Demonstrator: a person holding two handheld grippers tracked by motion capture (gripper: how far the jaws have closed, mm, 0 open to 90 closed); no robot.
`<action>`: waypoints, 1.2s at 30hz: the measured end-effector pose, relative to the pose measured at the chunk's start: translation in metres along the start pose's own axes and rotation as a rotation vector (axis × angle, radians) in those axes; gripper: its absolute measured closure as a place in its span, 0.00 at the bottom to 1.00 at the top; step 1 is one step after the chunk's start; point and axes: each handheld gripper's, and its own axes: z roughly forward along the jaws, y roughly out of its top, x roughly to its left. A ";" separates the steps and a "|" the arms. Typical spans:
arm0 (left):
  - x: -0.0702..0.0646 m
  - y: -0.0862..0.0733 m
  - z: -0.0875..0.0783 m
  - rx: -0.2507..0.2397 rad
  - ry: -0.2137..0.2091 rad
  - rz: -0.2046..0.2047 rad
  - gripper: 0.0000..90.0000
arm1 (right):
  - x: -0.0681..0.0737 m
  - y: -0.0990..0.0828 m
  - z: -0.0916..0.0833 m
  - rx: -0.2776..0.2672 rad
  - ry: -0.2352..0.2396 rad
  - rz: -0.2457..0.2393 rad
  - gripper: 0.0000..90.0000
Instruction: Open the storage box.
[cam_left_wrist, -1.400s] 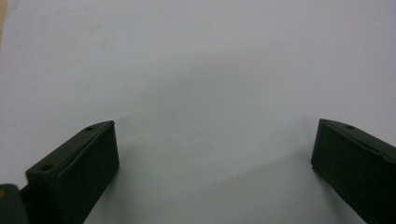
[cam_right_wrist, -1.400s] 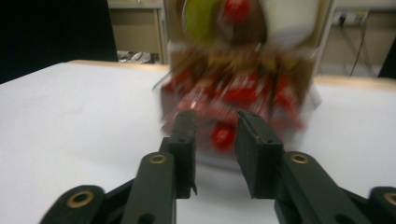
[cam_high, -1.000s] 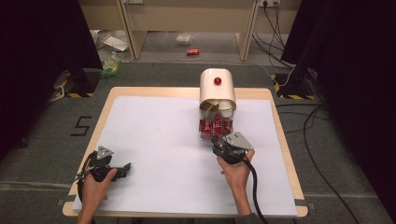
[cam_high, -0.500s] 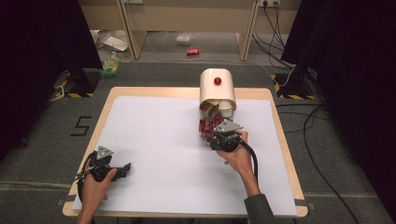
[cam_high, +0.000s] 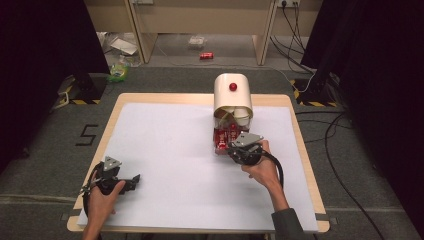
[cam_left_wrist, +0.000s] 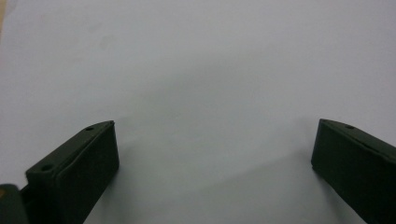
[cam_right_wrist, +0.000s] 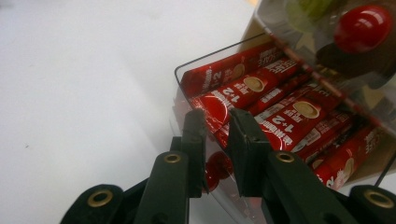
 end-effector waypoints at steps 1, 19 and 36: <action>0.000 0.000 0.000 0.000 0.000 -0.001 0.00 | 0.002 -0.001 -0.001 0.001 0.005 -0.008 0.88; 0.000 0.000 0.000 0.000 0.002 0.003 0.00 | 0.018 -0.025 -0.010 0.011 0.071 -0.013 0.90; 0.000 0.000 0.000 -0.001 0.003 0.005 0.00 | 0.028 -0.035 -0.022 -0.020 0.100 -0.012 0.87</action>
